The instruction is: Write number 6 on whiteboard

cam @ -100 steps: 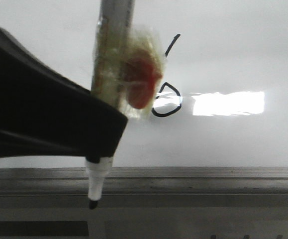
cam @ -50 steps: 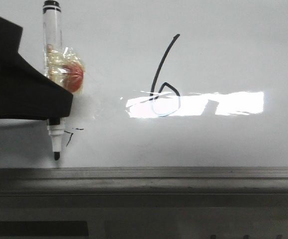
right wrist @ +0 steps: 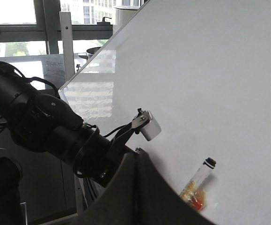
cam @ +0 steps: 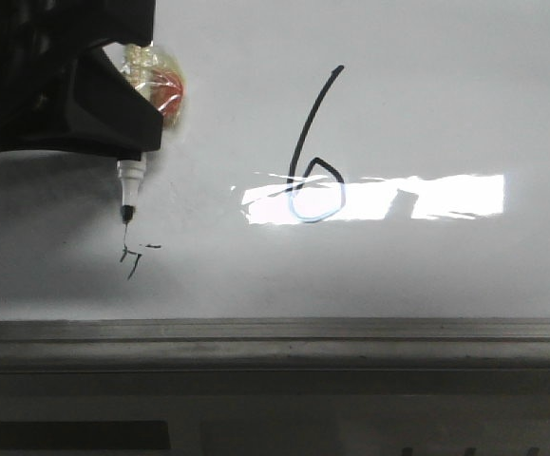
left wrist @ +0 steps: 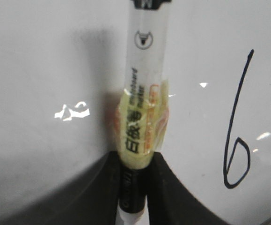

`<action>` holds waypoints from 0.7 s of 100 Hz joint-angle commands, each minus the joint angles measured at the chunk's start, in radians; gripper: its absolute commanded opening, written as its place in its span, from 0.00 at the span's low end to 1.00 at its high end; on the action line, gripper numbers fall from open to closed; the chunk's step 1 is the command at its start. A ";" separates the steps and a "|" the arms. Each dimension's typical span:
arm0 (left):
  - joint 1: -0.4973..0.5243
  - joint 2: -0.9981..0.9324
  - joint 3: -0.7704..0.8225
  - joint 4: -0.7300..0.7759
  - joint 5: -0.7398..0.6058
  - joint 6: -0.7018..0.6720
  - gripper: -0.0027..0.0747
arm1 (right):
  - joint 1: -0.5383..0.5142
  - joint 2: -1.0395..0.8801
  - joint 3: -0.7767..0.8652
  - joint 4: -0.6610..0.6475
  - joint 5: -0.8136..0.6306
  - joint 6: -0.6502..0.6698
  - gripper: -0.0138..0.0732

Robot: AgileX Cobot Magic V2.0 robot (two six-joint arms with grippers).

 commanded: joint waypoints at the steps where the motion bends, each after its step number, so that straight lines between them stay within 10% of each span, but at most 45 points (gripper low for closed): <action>1: -0.001 0.018 -0.038 -0.009 -0.073 0.020 0.01 | -0.009 0.000 -0.027 0.014 -0.054 -0.011 0.09; 70: -0.001 0.135 -0.042 -0.036 -0.138 0.010 0.01 | -0.009 0.000 -0.027 0.014 -0.049 -0.011 0.09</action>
